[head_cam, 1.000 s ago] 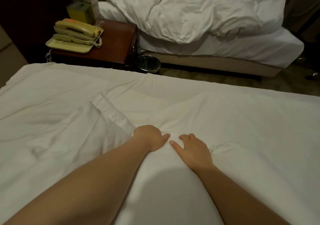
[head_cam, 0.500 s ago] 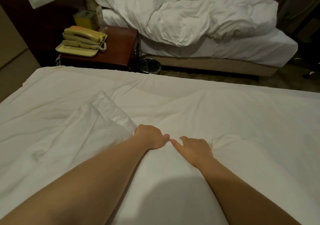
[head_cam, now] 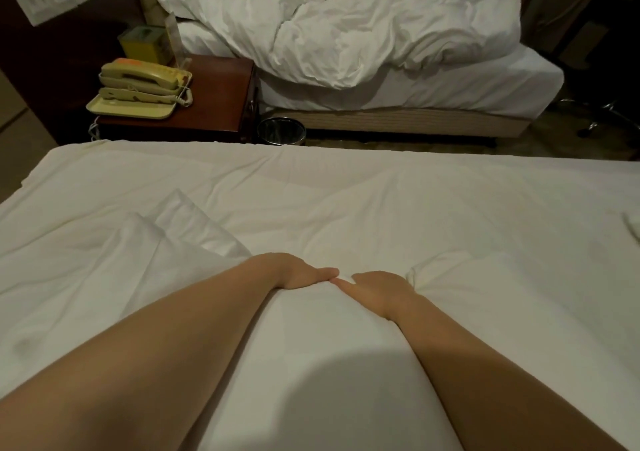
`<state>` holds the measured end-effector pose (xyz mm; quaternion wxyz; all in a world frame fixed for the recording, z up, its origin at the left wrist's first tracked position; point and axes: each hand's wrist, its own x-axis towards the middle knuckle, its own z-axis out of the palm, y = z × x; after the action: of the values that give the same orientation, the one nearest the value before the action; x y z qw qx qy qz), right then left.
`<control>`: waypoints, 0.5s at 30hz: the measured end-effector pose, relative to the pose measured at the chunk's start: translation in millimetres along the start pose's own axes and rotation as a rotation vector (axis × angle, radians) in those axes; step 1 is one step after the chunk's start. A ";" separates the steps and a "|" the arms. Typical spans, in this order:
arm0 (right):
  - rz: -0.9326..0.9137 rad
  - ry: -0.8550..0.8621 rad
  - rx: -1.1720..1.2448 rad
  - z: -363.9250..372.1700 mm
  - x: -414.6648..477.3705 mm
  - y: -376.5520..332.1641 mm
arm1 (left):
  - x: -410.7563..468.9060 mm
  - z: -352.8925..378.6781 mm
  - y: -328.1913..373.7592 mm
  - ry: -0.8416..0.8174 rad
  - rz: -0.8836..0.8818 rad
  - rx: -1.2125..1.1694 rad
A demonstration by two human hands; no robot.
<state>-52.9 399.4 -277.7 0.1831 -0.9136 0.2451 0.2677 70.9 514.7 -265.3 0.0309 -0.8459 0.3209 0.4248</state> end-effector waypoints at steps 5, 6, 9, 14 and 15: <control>-0.033 0.052 -0.057 -0.3 -6.5 -10.4 | -11.0 6.4 -13.5 0.020 0.028 -0.084; -0.037 0.043 -0.060 0.0 -7.9 -12.2 | -14.4 7.3 -15.2 0.018 0.036 -0.099; -0.028 0.006 -0.053 0.3 -14.4 -17.9 | -29.3 7.6 -19.0 0.010 0.094 -0.106; -0.067 0.235 -0.081 12.9 -21.6 -32.5 | -60.5 0.1 -43.9 -0.059 0.214 -0.166; -0.070 0.277 -0.097 14.8 -23.5 -37.3 | -64.6 0.6 -48.2 -0.063 0.220 -0.149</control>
<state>-55.8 444.8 -268.2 0.1125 -0.9576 0.2228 0.1438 70.0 586.4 -228.6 -0.0689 -0.7918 0.3780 0.4747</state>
